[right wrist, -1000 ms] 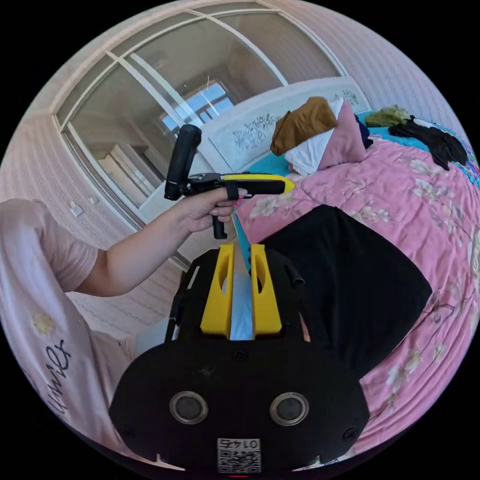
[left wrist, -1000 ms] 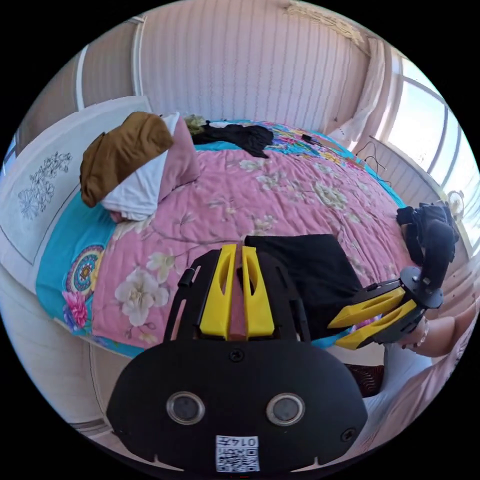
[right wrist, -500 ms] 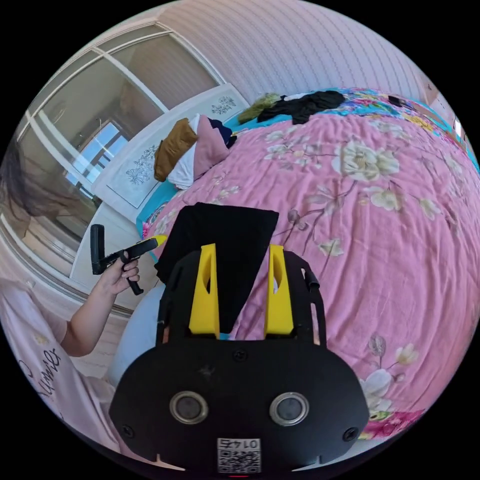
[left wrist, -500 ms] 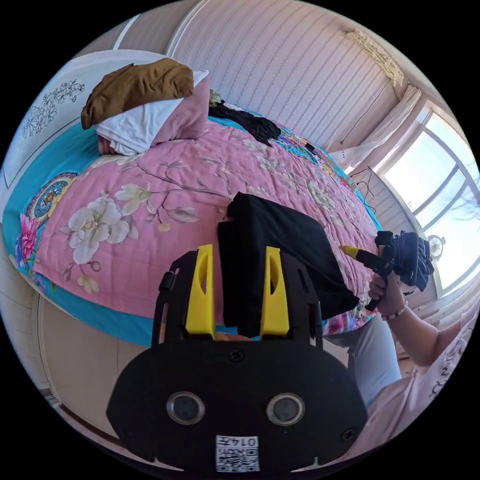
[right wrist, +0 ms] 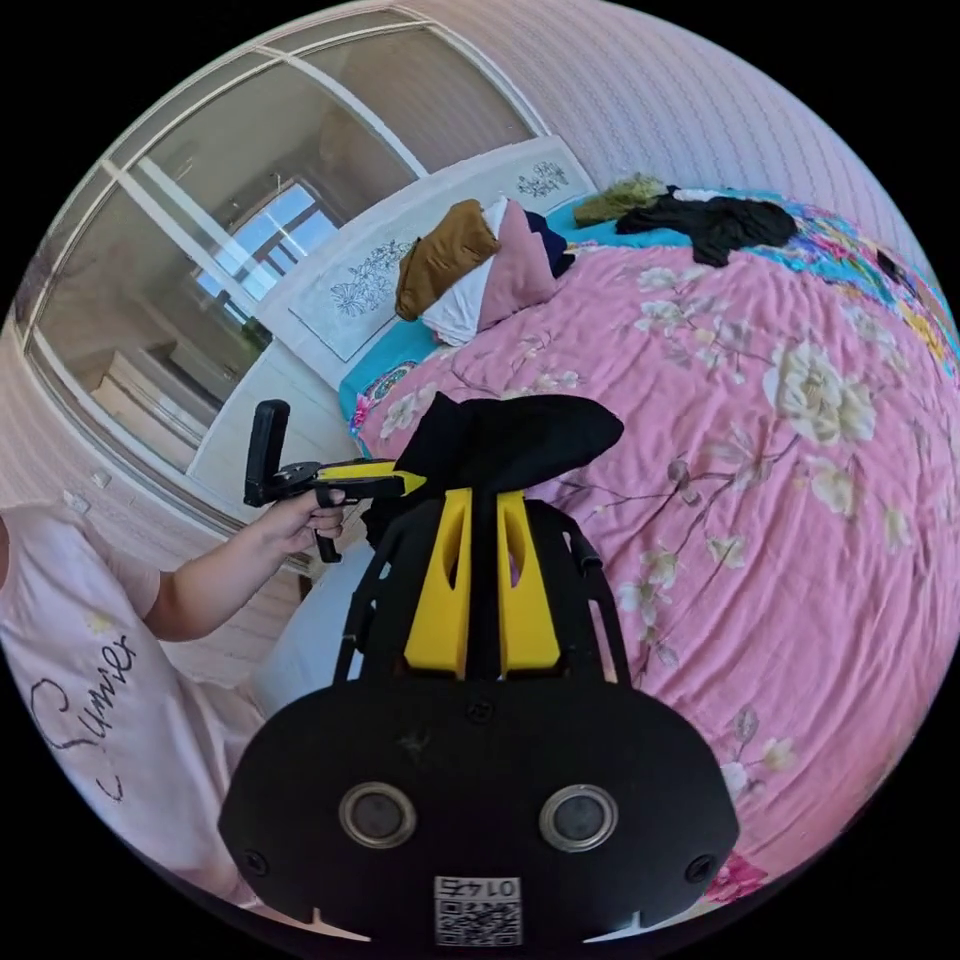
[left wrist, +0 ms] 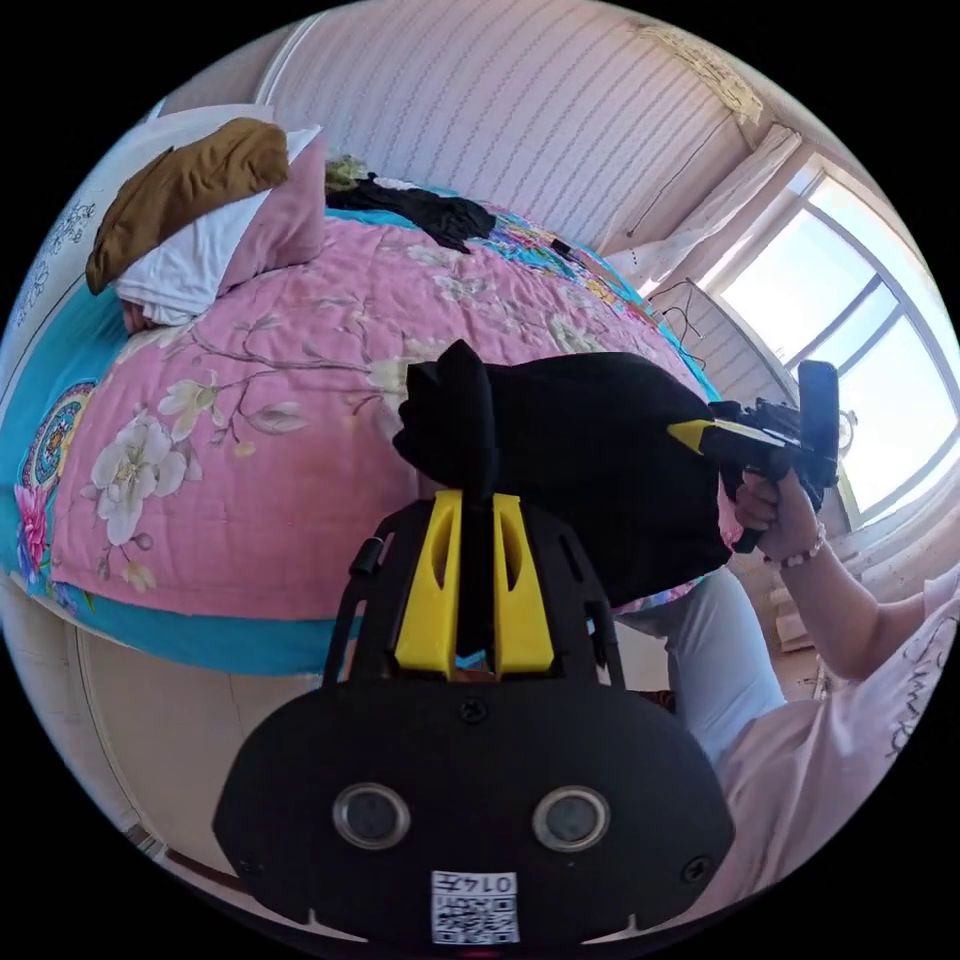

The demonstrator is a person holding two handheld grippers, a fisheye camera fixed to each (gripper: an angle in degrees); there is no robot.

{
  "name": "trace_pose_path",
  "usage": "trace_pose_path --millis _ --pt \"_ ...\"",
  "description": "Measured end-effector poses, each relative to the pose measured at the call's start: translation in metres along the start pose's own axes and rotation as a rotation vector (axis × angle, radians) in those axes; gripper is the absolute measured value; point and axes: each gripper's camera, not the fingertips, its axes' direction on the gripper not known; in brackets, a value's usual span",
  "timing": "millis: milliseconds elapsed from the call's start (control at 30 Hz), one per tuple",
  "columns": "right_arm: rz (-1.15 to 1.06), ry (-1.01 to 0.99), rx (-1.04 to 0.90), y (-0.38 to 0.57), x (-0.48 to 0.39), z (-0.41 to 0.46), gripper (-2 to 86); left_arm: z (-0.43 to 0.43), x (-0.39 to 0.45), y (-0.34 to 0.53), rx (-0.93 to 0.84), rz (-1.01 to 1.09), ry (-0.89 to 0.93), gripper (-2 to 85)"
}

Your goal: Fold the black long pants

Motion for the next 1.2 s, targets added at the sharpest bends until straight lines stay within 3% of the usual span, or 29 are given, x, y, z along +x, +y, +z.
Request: trace_pose_path --millis 200,367,533,600,667,800,1033,1200 --pt "-0.091 0.176 0.076 0.038 -0.027 -0.185 2.7 0.009 0.141 -0.041 0.109 0.192 0.264 5.0" --pt "0.029 0.547 0.153 0.109 -0.029 -0.412 3.5 0.033 0.328 -0.114 0.173 0.526 0.45 6.0" --pt "0.371 0.853 0.169 0.172 0.015 -0.567 8.1 0.102 0.49 -0.144 0.124 0.713 0.388 5.3" --pt "0.55 0.897 0.141 0.201 0.051 -0.591 12.2 0.147 0.539 -0.133 0.001 0.806 0.29 5.5" --pt "0.691 0.866 0.094 0.239 0.091 -0.593 15.3 0.17 0.559 -0.123 -0.077 0.843 0.211 5.4" --pt "0.713 0.812 0.16 0.275 0.104 -0.591 14.7 0.165 0.57 -0.108 -0.047 0.917 0.186 4.9" --pt "0.668 0.847 0.268 0.281 0.06 -0.608 13.9 0.109 0.553 -0.089 -0.026 0.995 0.097 8.0" --pt "0.56 0.985 0.366 0.264 -0.015 -0.605 13.7 0.043 0.478 -0.064 0.049 0.94 0.039 8.3"
